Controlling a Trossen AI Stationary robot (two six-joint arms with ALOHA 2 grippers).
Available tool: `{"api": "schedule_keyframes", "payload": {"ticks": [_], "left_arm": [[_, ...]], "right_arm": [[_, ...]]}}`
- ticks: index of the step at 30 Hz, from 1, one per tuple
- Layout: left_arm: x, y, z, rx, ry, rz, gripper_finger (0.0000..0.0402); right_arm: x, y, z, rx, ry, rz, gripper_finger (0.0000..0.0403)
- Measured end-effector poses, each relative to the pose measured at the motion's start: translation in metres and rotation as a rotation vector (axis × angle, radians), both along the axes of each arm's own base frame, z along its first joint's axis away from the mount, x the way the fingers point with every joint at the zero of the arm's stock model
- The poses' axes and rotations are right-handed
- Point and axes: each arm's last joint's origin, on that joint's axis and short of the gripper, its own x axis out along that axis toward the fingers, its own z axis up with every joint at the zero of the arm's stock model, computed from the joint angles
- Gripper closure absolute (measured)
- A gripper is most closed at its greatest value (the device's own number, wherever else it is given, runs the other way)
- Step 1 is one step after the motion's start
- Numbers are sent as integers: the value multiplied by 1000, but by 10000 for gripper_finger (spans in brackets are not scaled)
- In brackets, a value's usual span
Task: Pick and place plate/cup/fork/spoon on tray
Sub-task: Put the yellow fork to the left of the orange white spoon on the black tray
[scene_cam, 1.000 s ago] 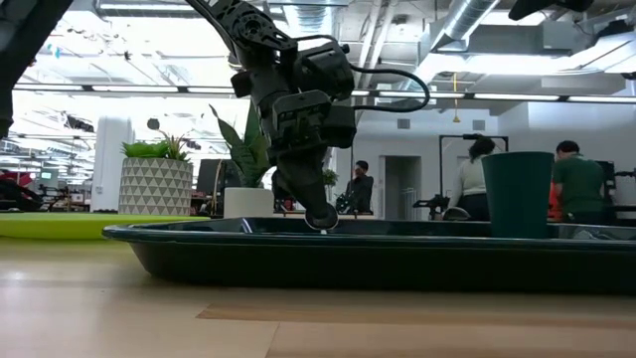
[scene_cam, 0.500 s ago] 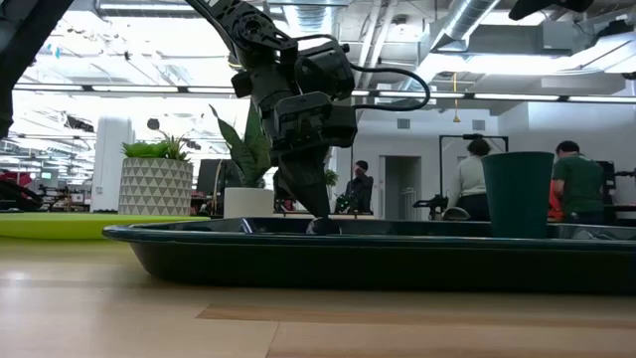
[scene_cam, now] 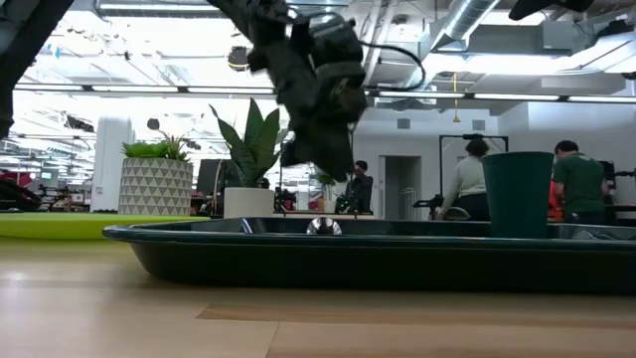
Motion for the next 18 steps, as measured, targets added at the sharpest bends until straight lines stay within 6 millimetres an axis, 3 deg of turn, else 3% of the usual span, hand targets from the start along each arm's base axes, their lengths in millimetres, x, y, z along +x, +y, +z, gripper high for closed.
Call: {"api": "schedule_keyframes", "payload": {"ticks": [5, 8, 13, 18], "left_arm": [[-6, 26, 47, 223, 89, 196, 311], [-10, 52, 62, 259, 79, 292, 295], [-21, 86, 56, 197, 80, 411, 239], [-27, 96, 41, 279, 118, 505, 176]], "right_arm": [[0, -1, 0, -4, 7, -4, 227], [-2, -2, -2, -10, 16, -37, 226], [-5, -5, -4, -6, 42, -78, 218], [-5, -5, -4, -5, 41, -80, 213]]}}
